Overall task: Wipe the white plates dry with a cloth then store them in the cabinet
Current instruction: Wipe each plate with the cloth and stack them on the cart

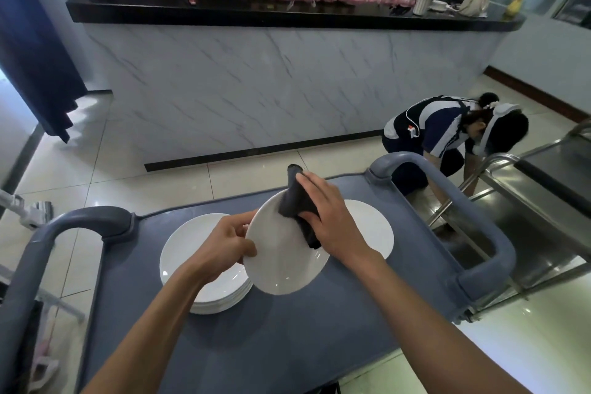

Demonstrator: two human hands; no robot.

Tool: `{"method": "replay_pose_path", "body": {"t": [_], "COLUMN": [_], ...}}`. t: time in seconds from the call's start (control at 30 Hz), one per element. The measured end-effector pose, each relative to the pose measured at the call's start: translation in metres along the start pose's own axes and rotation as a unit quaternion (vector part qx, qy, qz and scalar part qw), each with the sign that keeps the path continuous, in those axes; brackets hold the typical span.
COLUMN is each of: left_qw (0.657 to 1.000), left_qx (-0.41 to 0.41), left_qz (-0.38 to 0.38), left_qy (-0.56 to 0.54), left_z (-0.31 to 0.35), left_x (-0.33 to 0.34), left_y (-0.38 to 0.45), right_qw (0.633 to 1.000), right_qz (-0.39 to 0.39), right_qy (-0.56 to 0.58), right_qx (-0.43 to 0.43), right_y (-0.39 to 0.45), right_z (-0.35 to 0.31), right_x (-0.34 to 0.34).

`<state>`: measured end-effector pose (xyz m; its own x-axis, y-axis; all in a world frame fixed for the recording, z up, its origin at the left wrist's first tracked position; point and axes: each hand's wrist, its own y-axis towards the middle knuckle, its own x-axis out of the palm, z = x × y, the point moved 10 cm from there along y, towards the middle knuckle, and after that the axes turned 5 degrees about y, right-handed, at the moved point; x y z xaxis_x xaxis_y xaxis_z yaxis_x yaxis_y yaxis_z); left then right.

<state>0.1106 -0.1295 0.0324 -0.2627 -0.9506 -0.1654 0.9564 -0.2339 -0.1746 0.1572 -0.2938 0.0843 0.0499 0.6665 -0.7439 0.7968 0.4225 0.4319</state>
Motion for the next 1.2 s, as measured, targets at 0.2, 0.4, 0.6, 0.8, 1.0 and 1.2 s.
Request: {"method": "replay_pose_path", "body": {"t": [0.2, 0.4, 0.6, 0.8, 1.0, 1.2], "left_qw": [0.997, 0.983, 0.943, 0.919, 0.949, 0.954], "left_qx": [0.033, 0.040, 0.048, 0.076, 0.086, -0.001], "left_qz": [-0.028, -0.023, -0.008, 0.039, 0.164, 0.265], "left_qy": [0.060, 0.180, 0.330, 0.386, 0.256, 0.142], "left_z": [0.021, 0.024, 0.036, 0.035, 0.020, -0.022], "left_x": [0.006, 0.008, 0.010, 0.013, 0.001, -0.017], "left_y": [0.006, 0.013, 0.017, 0.022, 0.014, -0.007], "right_qw": [1.000, 0.997, 0.997, 0.994, 0.987, 0.976], "right_qz": [0.006, -0.001, 0.038, 0.089, 0.156, 0.210], "right_qy": [0.011, 0.055, 0.050, 0.033, 0.013, 0.000], "right_qx": [-0.012, 0.045, 0.052, 0.046, 0.039, 0.051], "right_y": [0.006, 0.001, -0.010, -0.027, -0.043, -0.058], "right_z": [-0.007, 0.008, 0.013, 0.011, 0.011, 0.023], "right_x": [-0.008, -0.011, -0.019, -0.024, -0.035, -0.044]}}
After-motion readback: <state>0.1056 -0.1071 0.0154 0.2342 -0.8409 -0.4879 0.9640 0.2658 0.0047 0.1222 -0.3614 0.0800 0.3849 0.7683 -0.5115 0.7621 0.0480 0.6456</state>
